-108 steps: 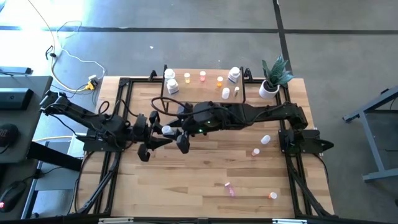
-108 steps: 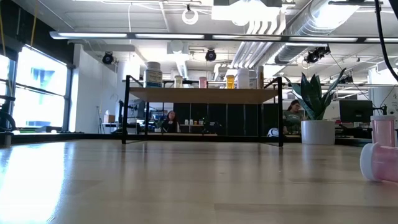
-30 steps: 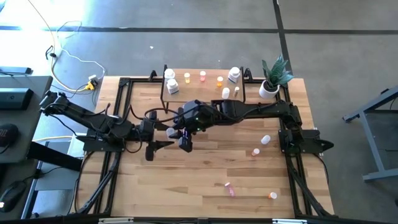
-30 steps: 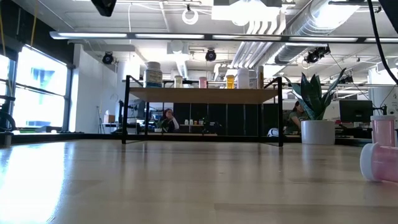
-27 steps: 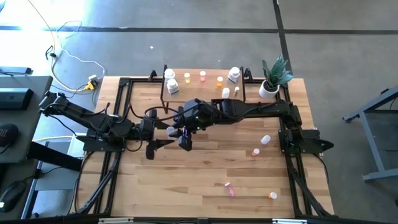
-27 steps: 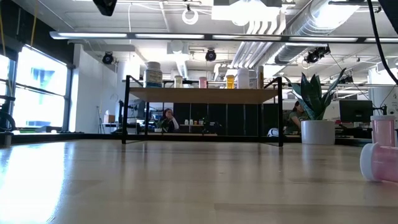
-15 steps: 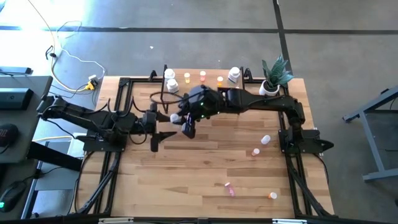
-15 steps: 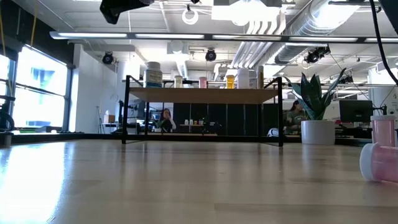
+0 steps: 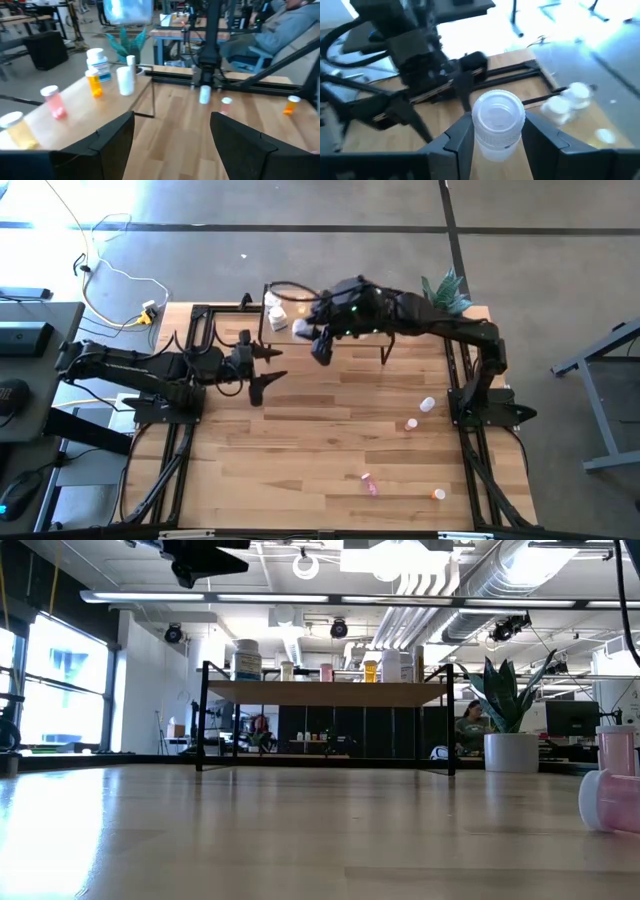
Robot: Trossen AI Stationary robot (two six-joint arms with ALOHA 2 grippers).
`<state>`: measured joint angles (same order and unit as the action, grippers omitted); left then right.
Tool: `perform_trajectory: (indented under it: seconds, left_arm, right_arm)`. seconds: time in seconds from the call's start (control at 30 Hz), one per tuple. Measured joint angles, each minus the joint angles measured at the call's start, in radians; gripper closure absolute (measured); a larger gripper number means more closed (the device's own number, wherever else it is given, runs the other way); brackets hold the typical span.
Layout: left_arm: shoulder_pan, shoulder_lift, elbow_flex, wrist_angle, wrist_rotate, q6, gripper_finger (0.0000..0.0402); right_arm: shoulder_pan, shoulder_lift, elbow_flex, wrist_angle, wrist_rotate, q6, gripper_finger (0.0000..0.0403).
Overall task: Pick and place medicine bottles onto shelf by color
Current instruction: Put the transparent pill bottle on the shelf
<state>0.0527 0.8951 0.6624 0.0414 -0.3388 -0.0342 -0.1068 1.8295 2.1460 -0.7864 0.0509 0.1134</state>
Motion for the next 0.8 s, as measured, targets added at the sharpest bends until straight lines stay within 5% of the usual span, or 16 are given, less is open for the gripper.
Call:
perform_trajectory:
  seconds: [0.67, 0.8]
  left_arm:
    - [0.226, -0.011, 0.0, 0.016, 0.068, 0.048, 0.0151]
    - [0.261, -0.011, 0.0, 0.016, 0.102, 0.048, 0.0151]
  right_arm:
    - [-0.143, -0.13, -0.002, -0.093, 0.097, -0.114, 0.0272]
    - [-0.168, -0.123, -0.094, -0.04, 0.082, -0.11, 0.0272]
